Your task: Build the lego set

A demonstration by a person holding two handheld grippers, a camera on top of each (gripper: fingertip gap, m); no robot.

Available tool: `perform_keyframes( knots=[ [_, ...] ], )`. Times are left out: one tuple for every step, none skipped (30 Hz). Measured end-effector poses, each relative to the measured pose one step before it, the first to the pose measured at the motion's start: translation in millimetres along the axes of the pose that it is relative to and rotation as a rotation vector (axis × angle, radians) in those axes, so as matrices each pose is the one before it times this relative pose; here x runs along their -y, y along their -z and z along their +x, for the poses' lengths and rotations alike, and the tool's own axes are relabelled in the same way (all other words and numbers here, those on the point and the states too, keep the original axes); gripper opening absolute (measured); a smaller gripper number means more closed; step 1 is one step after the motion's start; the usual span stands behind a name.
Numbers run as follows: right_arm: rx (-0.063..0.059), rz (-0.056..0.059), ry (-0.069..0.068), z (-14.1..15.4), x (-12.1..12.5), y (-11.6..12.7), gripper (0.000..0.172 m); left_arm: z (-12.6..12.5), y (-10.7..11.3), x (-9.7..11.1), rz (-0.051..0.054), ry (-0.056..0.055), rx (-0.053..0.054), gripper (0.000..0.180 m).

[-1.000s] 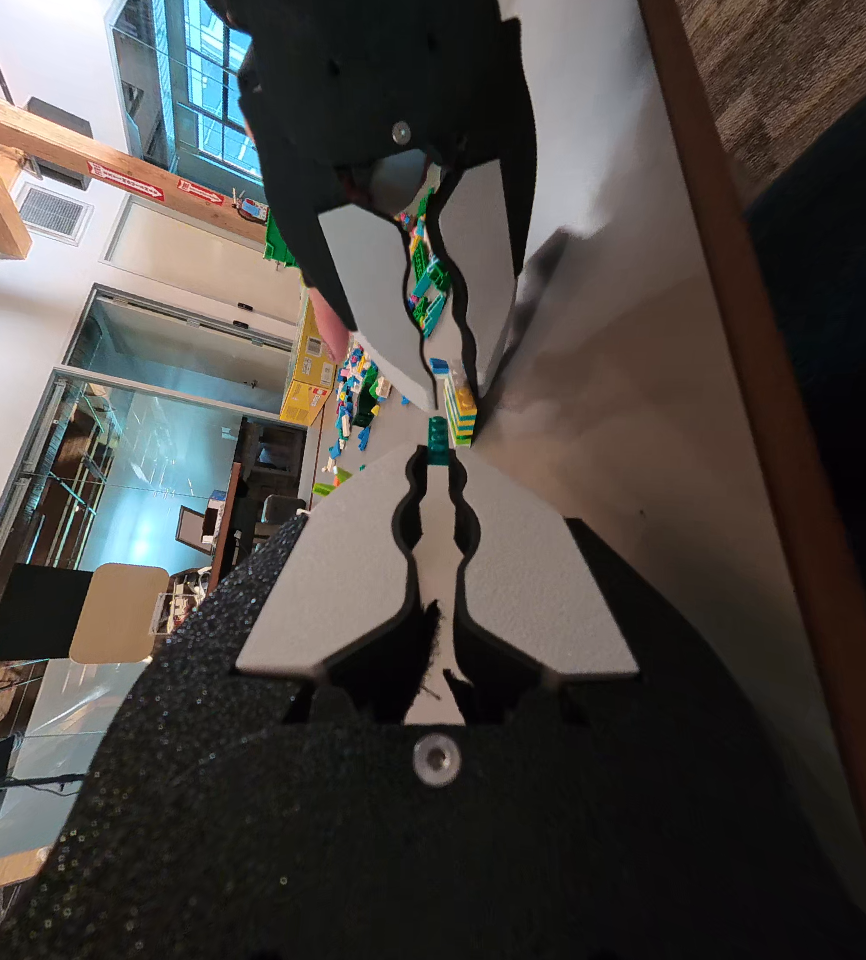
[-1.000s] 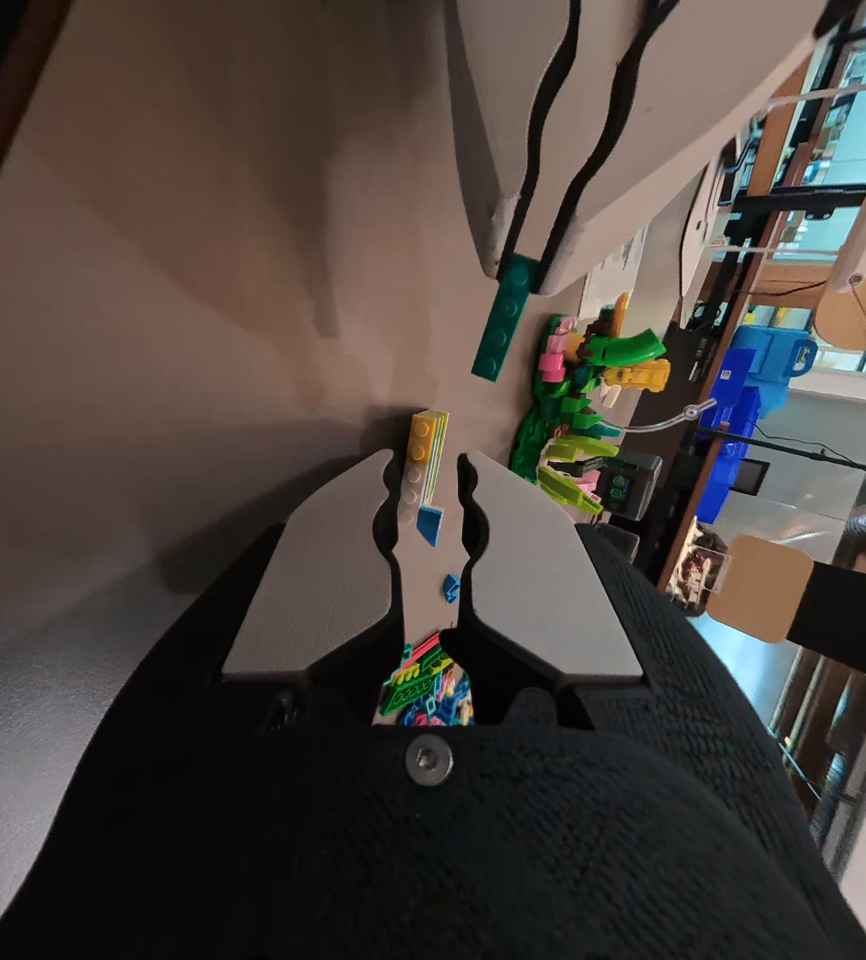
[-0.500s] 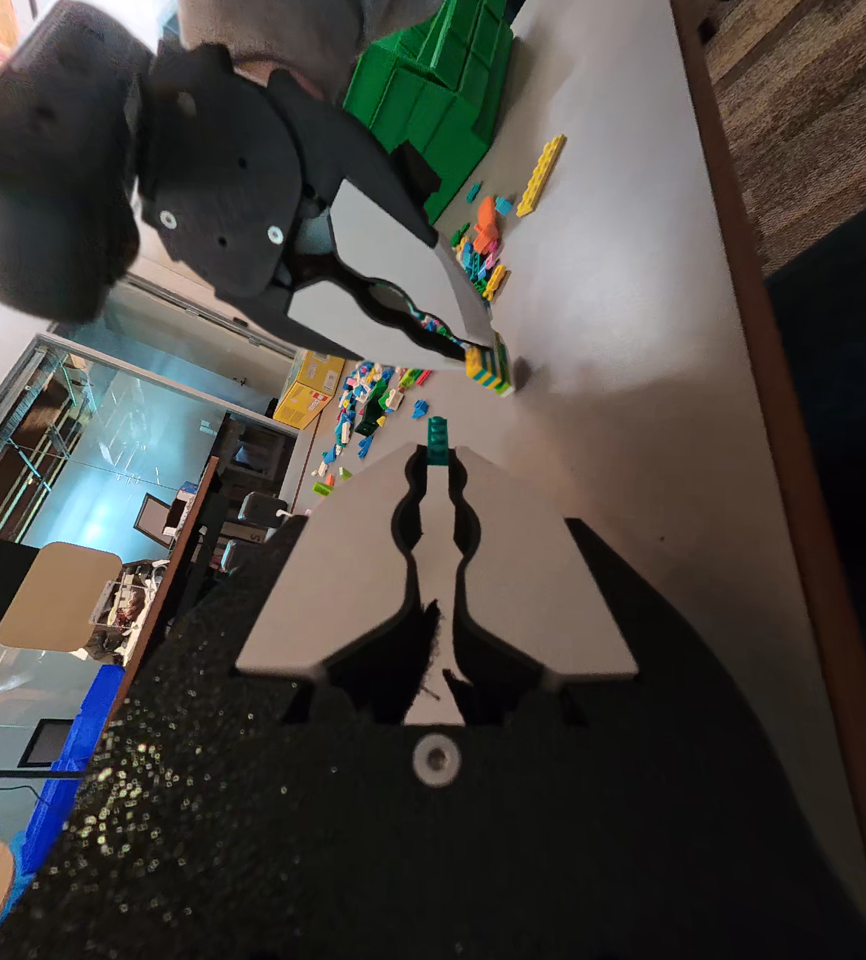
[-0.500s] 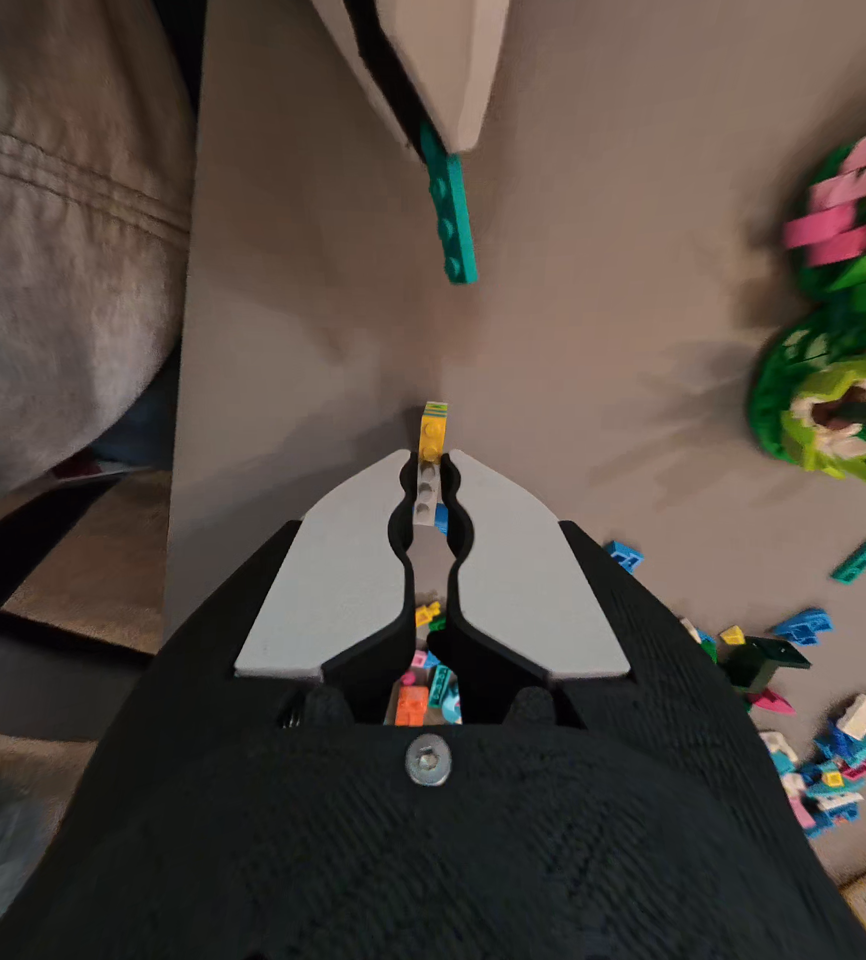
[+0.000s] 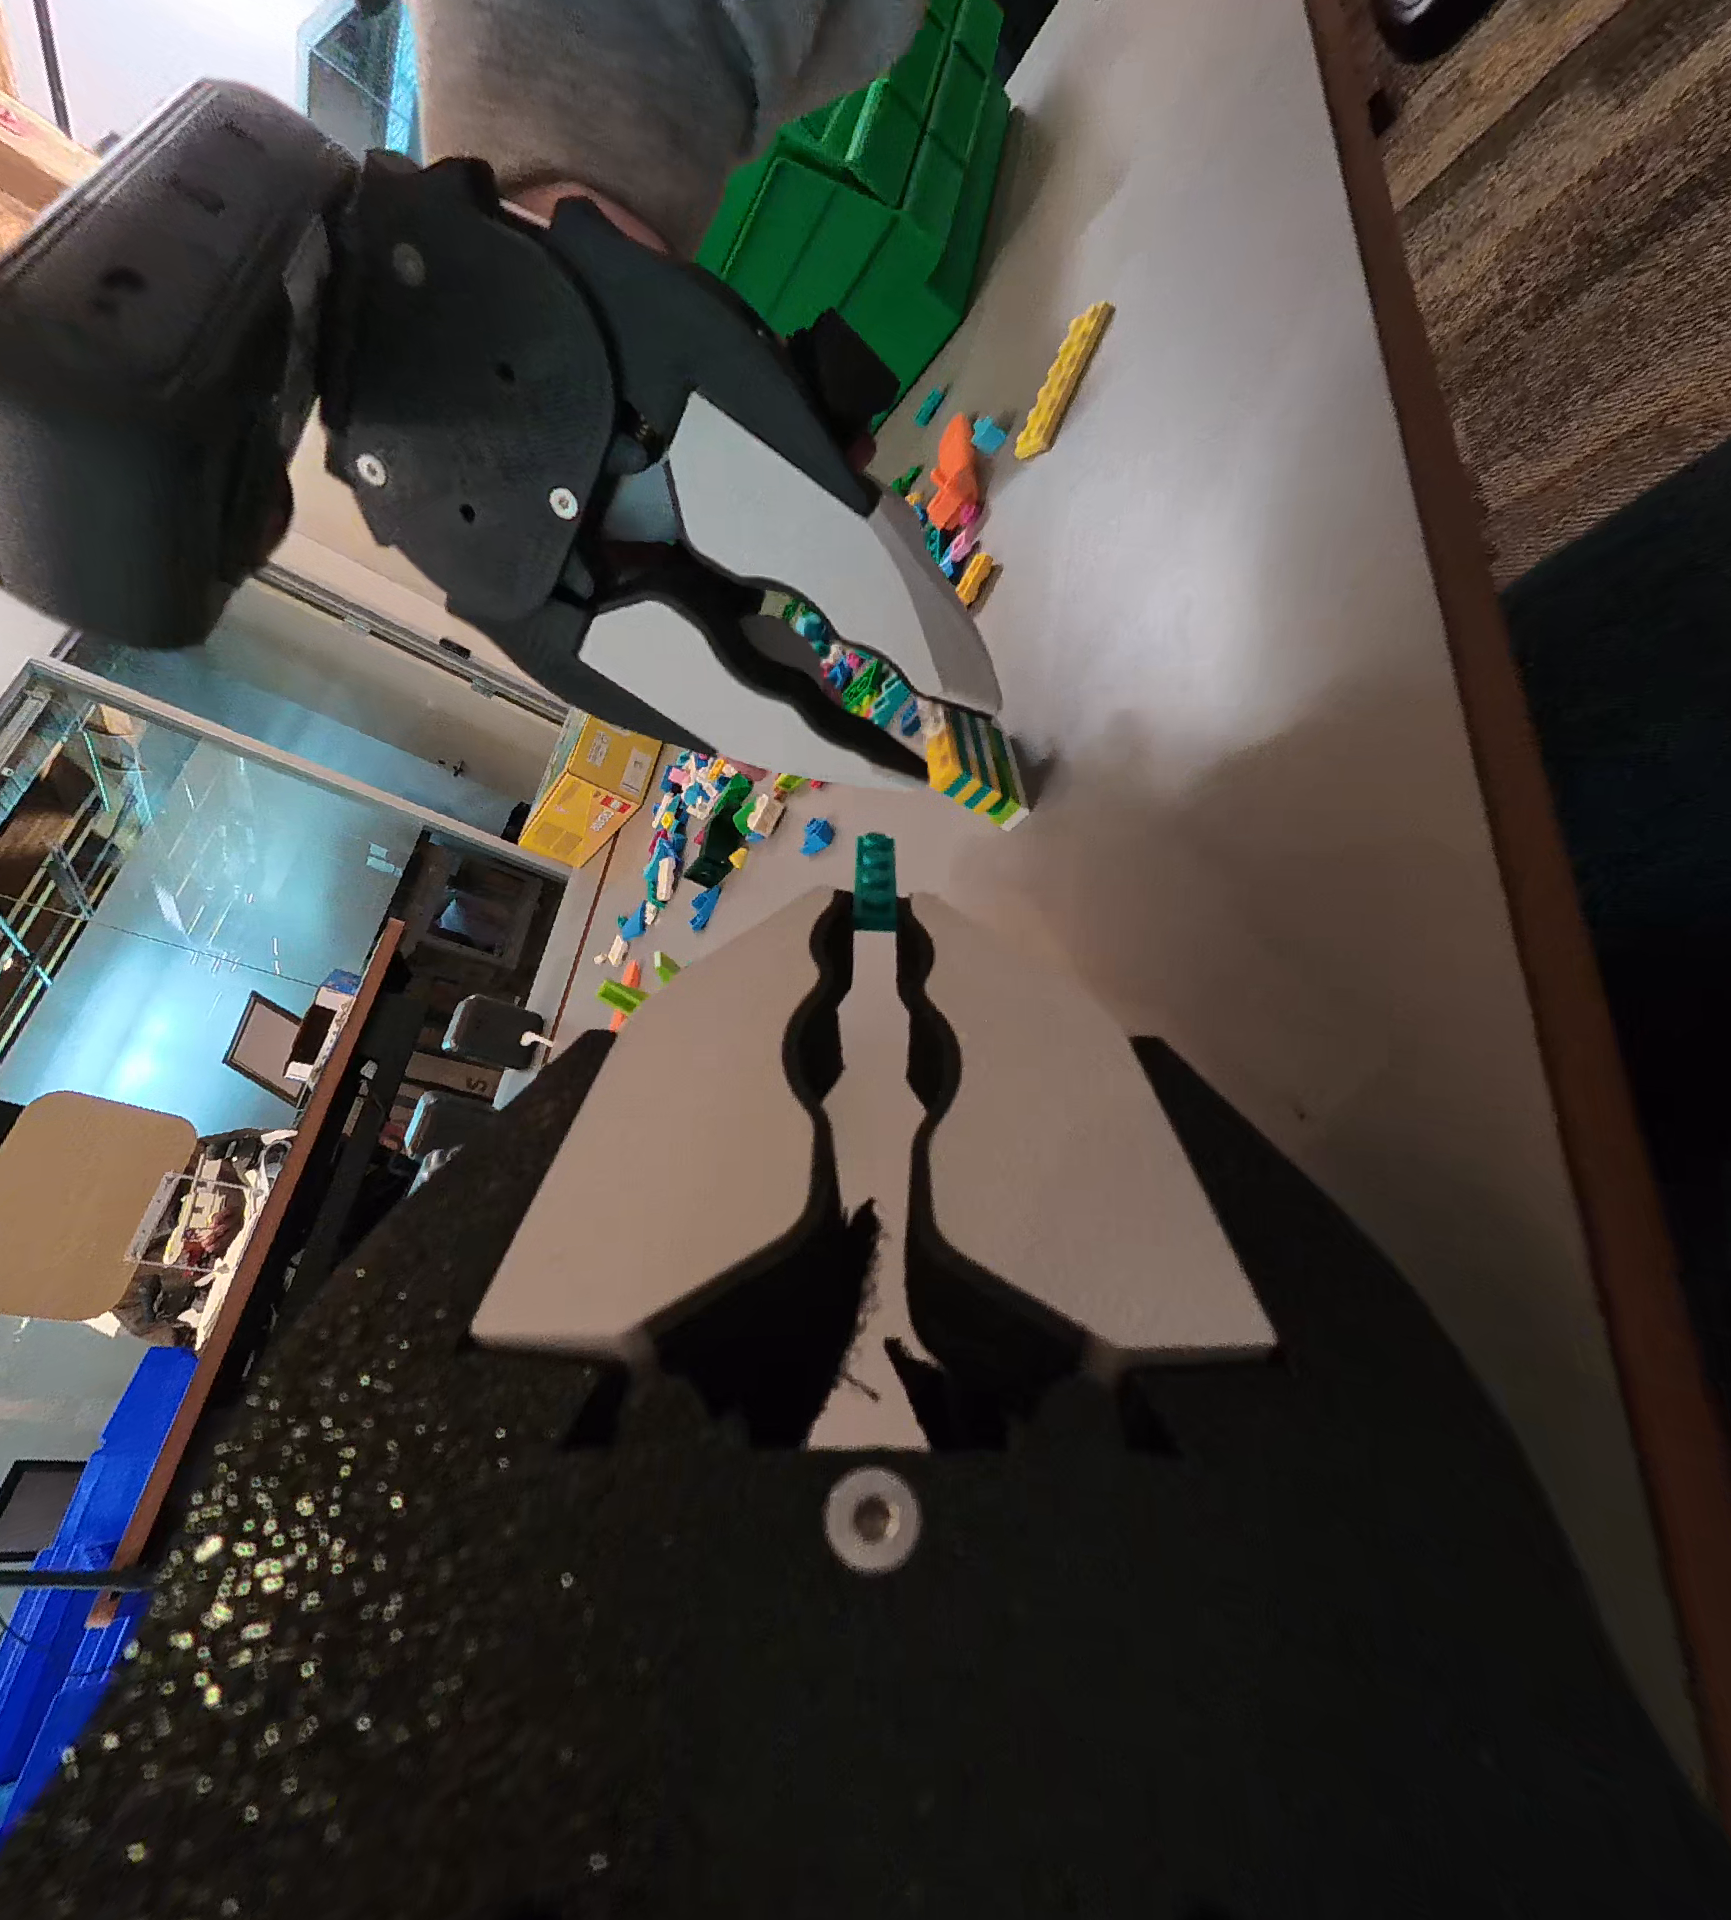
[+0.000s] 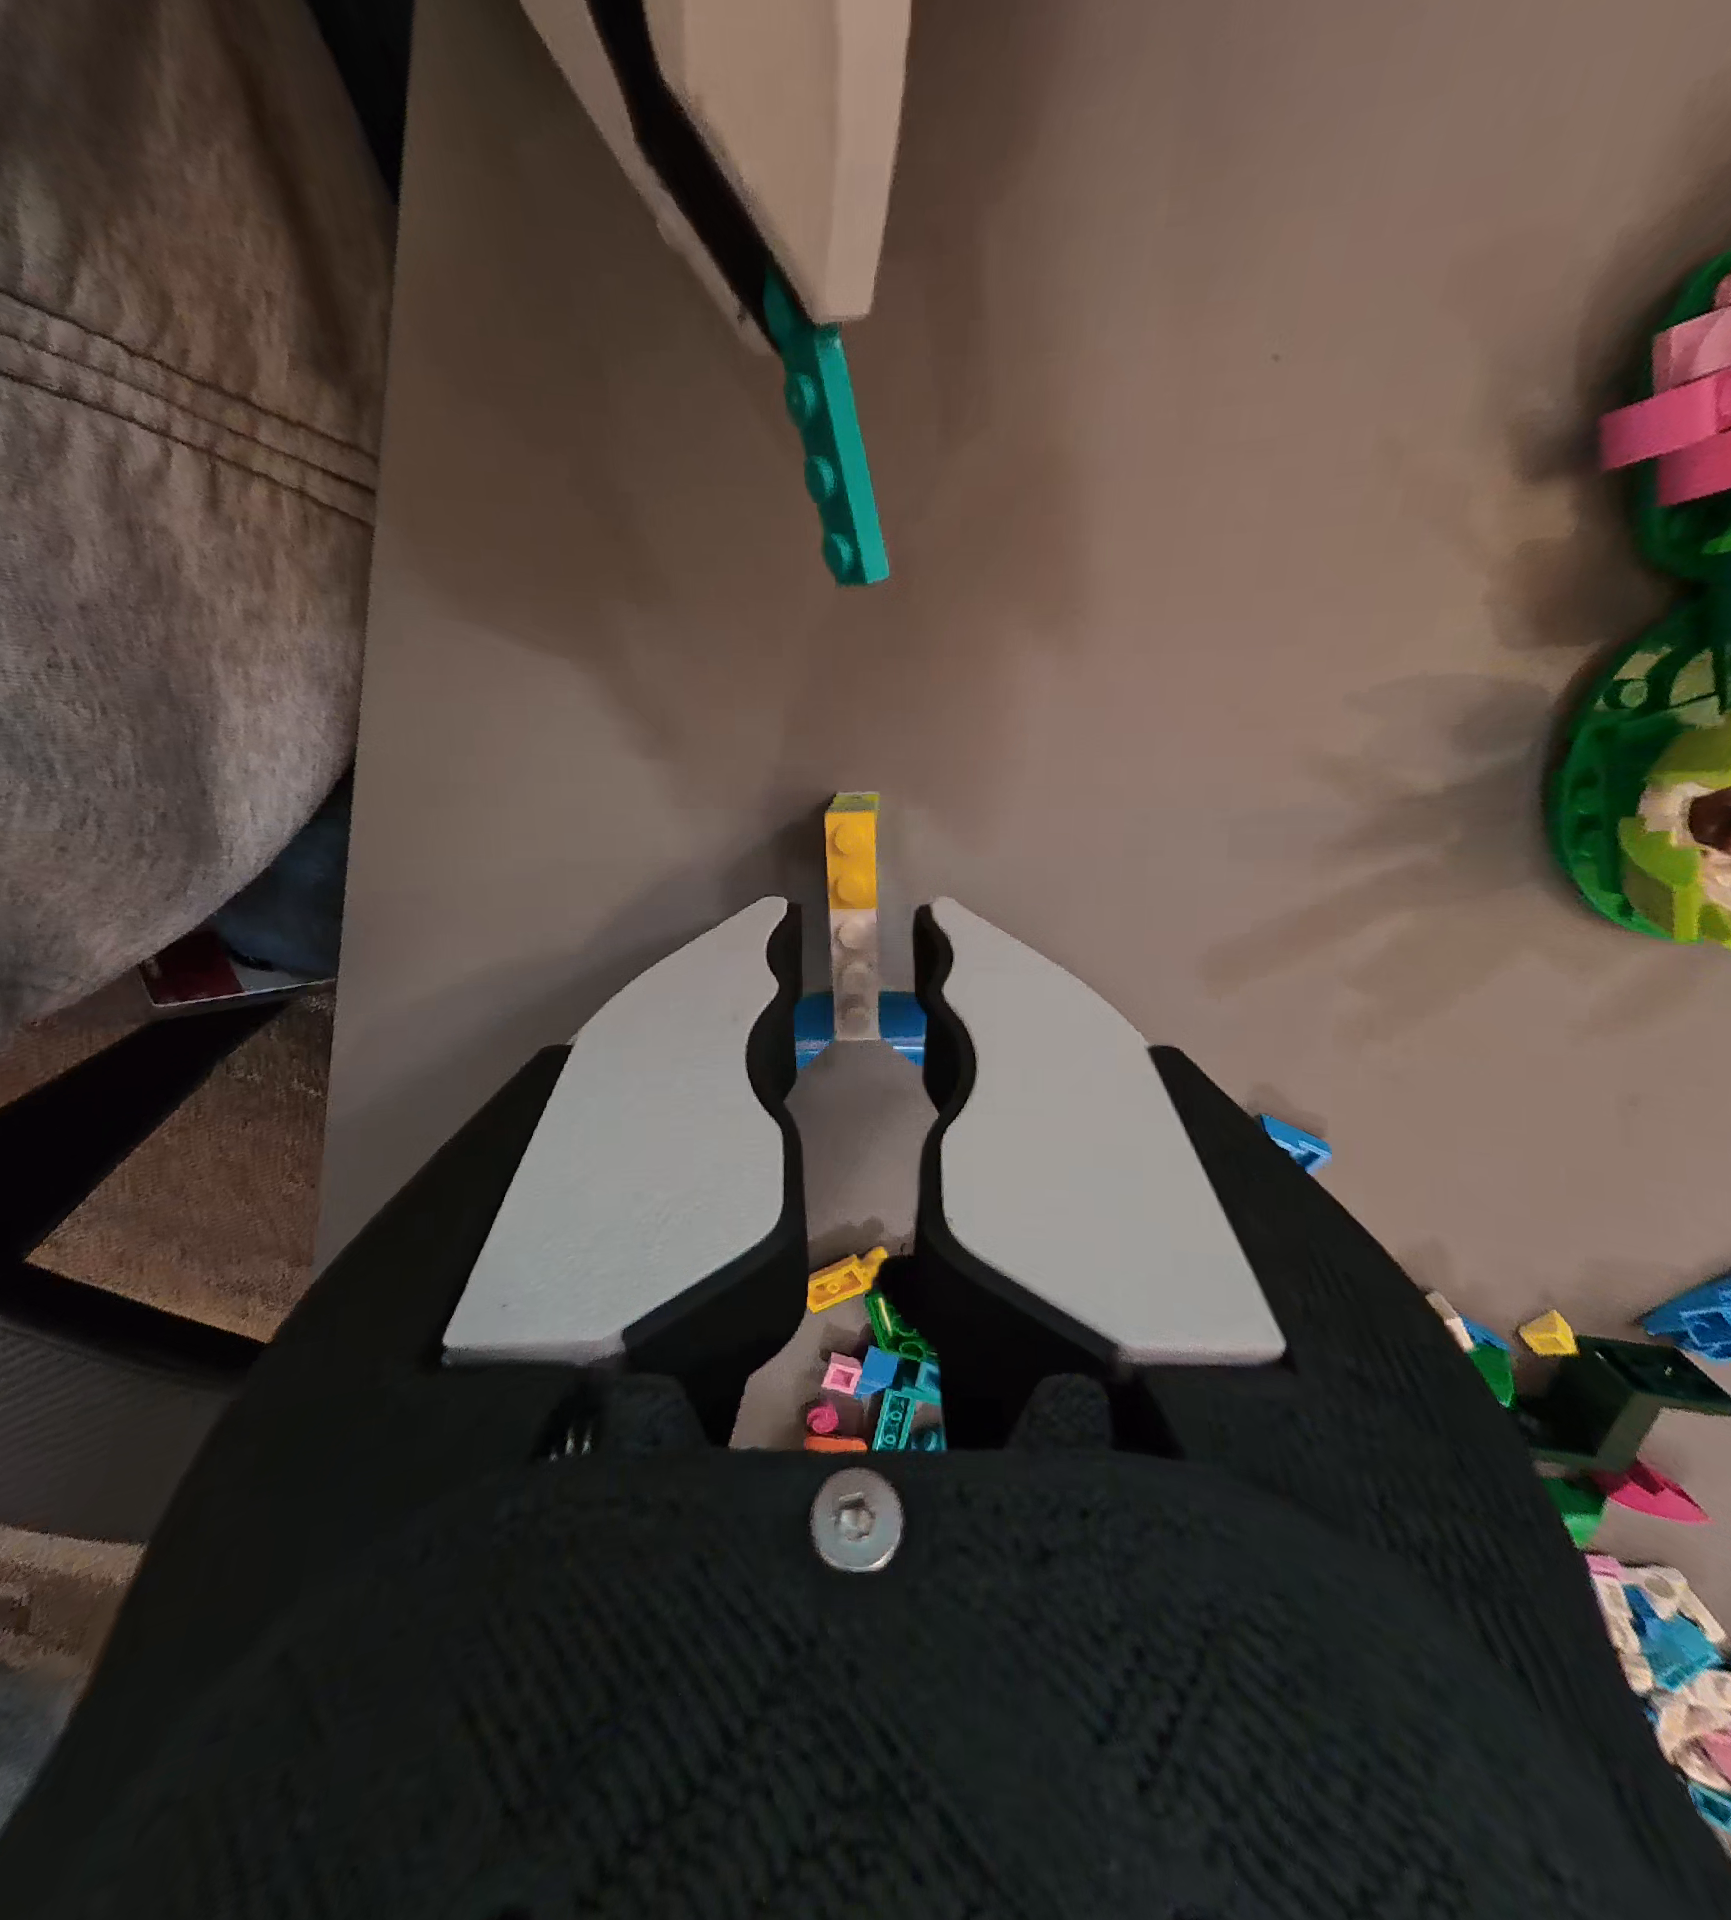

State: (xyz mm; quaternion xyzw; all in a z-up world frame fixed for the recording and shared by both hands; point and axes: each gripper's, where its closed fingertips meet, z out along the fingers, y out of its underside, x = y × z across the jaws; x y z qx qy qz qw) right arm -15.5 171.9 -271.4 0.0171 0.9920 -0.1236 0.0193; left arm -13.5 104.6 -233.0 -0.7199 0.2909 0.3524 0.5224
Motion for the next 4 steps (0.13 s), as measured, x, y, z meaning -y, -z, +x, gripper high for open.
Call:
perform_keyframes(
  knots=[
    [-0.0125,0.0086,-0.0045,1.29,-0.75,1.83,0.023,-1.06,-0.21,0.56,-0.0001,0.0032,0.0058,0.008],
    [-0.0181,0.0151,-0.0082,1.69,-0.41,3.29,0.027,-1.55,-0.15,0.40,-0.0010,0.0045,0.0082,0.008],
    [-0.0247,0.0323,-0.0101,2.17,1.25,4.73,0.030,-0.93,-0.26,0.37,-0.0009,0.0084,0.0023,0.008],
    [-0.0301,0.0523,-0.0114,2.23,3.35,5.98,0.032,-1.03,-0.13,1.36,0.0065,0.0187,0.0004,0.008]
  ],
)
